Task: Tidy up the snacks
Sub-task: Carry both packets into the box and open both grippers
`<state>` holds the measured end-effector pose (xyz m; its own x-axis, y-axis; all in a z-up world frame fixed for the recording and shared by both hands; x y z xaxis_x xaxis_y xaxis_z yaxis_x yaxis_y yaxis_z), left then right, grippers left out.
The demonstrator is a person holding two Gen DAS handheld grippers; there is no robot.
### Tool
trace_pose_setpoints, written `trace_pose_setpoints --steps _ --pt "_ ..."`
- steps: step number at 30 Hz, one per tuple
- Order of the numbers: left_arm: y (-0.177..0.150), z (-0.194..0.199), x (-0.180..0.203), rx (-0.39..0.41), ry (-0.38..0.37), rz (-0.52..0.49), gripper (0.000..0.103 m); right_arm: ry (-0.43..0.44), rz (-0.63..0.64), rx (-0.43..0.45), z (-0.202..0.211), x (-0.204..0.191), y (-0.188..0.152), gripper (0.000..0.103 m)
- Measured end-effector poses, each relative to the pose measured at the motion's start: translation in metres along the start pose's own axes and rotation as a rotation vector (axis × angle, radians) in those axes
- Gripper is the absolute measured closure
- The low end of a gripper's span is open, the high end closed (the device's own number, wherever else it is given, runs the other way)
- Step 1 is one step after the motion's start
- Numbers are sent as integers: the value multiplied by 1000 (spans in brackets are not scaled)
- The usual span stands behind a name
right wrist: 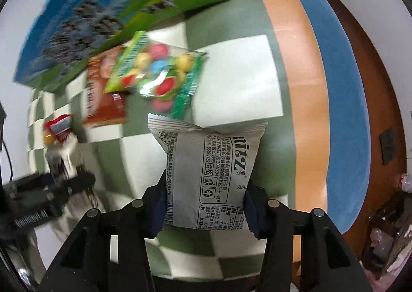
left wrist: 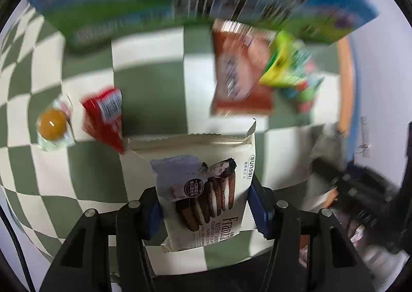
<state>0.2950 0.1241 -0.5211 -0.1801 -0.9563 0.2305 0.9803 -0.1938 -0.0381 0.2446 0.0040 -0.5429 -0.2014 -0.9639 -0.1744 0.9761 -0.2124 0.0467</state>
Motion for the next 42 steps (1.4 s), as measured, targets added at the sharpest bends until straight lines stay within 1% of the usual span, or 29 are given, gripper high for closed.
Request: trace_pose_setpoints --steps 3,5,6,8,9,10,11,13,16,17,19,20,22,23,29,31,32,33,34,35,36,38,42 --pt "12 45 -2 68 -61 5 49 53 23 33 29 -19 1 51" --pt "25 79 2 125 -94 4 49 86 44 74 53 -32 13 51" --pt "35 96 4 150 -100 -1 49 103 58 98 66 -46 19 51" --pt "59 123 0 190 -98 -1 49 135 92 149 94 -62 41 51" --pt "82 142 -7 210 -95 -1 49 151 105 168 106 -68 51 51" --pt "98 154 -11 230 -75 -1 49 165 126 189 119 -79 67 51" --pt "124 164 -17 248 -51 -2 49 166 140 206 122 -95 80 51" --pt "155 172 -28 274 5 3 49 158 169 233 134 -106 108 51" --pt "209 168 -49 259 88 16 49 139 201 251 130 -139 157 51" --pt "229 168 -56 246 119 20 49 132 204 244 126 -145 170 51" --pt "257 163 -69 215 147 31 48 125 196 216 117 -147 202 51" --pt "272 159 -76 197 164 36 48 127 188 198 110 -157 215 51" --pt "296 152 -87 165 186 48 48 151 156 155 93 -165 240 51" --pt "304 147 -92 151 197 50 48 163 143 141 90 -163 242 51" --pt "339 117 -106 73 231 47 47 241 44 54 44 -177 284 50" --pt "345 109 -111 45 235 54 47 280 -10 11 27 -177 294 49" --pt "347 108 -113 41 235 59 47 295 -27 -6 20 -176 295 46" --pt "349 106 -116 42 233 66 39 300 -39 -23 12 -177 299 32" --pt "350 106 -117 45 231 71 30 301 -56 -41 6 -175 301 13" --pt "351 107 -118 51 228 71 12 299 -60 -39 1 -175 303 9" --pt "351 107 -119 58 222 70 6 288 -56 -32 -1 -174 304 8" --pt "350 109 -119 66 230 72 6 254 -40 -27 -5 -173 306 8" --pt "343 113 -119 79 212 83 6 173 -21 -14 -5 -162 306 8"
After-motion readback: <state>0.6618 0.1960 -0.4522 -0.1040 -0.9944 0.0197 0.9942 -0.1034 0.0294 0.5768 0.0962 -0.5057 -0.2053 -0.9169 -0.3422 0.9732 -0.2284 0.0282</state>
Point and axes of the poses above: each gripper's, at about its wrist camera, not at the fingertips, and z roughly against the way its jaws point, x to its right, y to its top, the point moved 4 cm from there along -z, roughly the way its jaws point, and after that the axes turned 5 degrees about -x, right-handed, at the moved point
